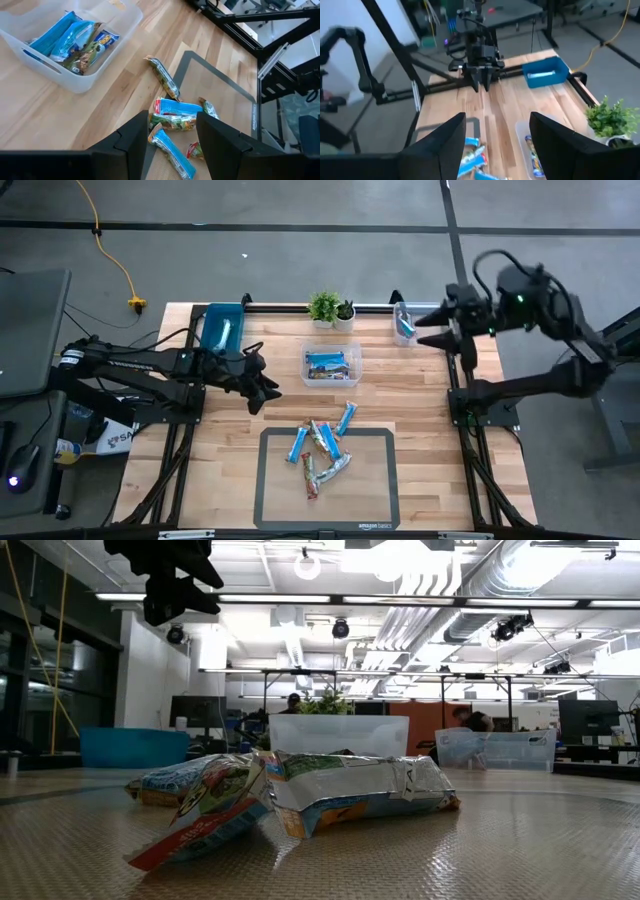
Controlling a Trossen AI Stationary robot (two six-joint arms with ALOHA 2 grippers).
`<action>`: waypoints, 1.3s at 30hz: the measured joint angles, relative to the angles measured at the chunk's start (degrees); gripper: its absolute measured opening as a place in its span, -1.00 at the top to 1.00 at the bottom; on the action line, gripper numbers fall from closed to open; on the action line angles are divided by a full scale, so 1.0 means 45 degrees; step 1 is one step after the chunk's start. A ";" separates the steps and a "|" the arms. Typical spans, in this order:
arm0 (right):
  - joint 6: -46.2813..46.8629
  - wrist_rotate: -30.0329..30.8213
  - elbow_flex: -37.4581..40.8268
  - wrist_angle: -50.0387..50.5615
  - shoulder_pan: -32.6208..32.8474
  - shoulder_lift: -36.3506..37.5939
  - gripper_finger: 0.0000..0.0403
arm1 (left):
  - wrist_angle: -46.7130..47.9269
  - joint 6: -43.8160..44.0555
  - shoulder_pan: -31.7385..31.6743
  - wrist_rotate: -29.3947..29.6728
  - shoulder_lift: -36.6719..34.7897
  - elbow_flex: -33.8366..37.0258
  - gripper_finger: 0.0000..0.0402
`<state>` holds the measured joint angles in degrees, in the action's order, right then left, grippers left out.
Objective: Pick and place Granola Bars by type
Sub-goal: Put the orange granola bar in the blue bin
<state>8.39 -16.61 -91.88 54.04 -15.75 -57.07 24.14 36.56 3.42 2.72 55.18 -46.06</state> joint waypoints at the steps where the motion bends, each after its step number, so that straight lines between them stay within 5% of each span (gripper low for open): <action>1: 0.0232 0.0066 0.0959 -0.0671 0.0000 0.0645 -0.01 | 0.0000 0.0000 0.0000 0.0000 0.0000 0.0000 0.19; 9: 0.2051 0.0898 0.7236 -0.4572 0.0000 0.5198 -0.01 | -0.0005 0.0000 0.0000 -0.0005 0.0000 -0.0005 0.19; 16: 0.3041 0.1707 1.0705 -0.6727 0.0000 0.8299 -0.01 | -0.0005 0.0235 0.0000 -0.0030 0.0000 -0.0005 0.19; 31: 0.4143 0.2283 1.4260 -0.7362 0.0000 1.2427 -0.01 | -0.0002 0.0385 0.0000 -0.0039 0.0005 -0.0010 0.19; 39: 0.4086 0.2160 1.4571 -0.7309 0.0000 1.2381 -0.01 | 0.0003 0.0403 -0.0003 -0.0029 0.0010 -0.0010 0.19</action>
<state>26.78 -6.89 -26.31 21.15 -15.75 -1.36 24.15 38.37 3.41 2.59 55.22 -46.11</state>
